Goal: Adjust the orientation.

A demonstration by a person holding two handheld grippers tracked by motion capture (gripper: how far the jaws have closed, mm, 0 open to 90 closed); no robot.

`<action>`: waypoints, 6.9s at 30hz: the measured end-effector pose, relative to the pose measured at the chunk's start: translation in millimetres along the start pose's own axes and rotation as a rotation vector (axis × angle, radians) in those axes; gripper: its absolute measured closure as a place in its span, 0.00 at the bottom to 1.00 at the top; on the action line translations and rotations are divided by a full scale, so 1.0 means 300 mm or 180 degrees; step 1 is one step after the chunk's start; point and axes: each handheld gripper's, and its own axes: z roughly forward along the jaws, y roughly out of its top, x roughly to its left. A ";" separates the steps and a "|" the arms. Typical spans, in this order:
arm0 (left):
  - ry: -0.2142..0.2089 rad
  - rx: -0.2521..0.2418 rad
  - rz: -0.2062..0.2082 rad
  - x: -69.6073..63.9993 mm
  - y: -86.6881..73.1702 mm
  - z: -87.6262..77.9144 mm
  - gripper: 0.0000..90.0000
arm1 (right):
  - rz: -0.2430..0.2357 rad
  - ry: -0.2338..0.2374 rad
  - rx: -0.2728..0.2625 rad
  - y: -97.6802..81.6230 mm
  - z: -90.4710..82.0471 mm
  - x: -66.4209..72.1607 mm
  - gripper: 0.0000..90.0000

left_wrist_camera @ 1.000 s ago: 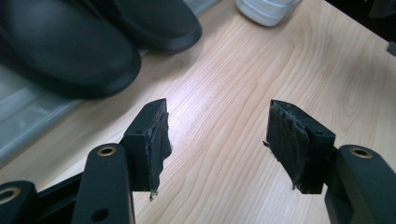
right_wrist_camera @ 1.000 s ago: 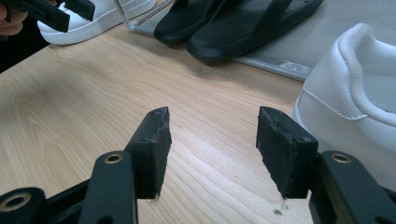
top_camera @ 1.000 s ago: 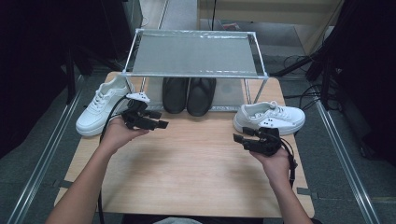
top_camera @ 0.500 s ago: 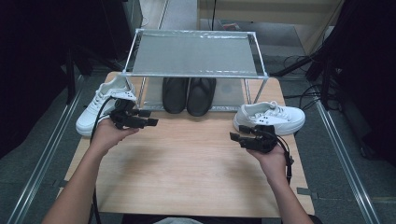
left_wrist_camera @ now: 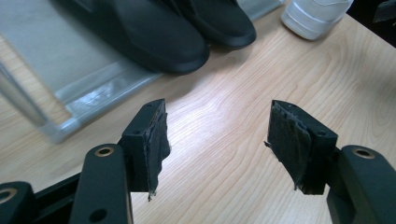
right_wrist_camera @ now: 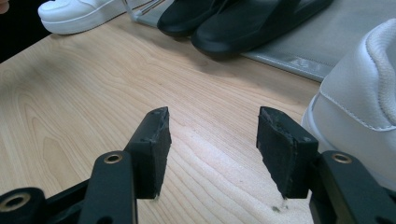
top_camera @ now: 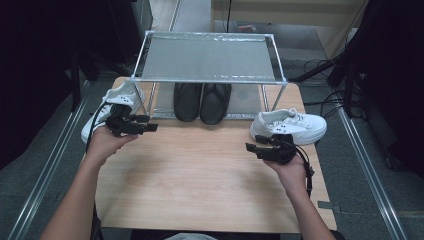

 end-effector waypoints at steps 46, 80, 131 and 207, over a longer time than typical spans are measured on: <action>0.1068 -0.0348 -0.0649 0.360 -0.008 -0.146 0.49 | 0.0083 -0.0201 0.0121 -0.069 -0.039 0.014 0.51; 0.0978 -0.0110 -0.0573 0.437 -0.044 -0.053 0.90 | 0.0113 -0.0246 0.0155 -0.087 -0.048 0.015 0.50; 0.0740 -0.0084 -0.0929 0.168 -0.112 -0.301 0.91 | -0.0018 0.0133 0.0085 0.008 0.057 0.029 0.50; -0.0414 0.0540 0.0200 -0.413 -0.003 0.151 0.91 | -0.0003 0.0118 0.0118 0.004 0.062 0.041 0.50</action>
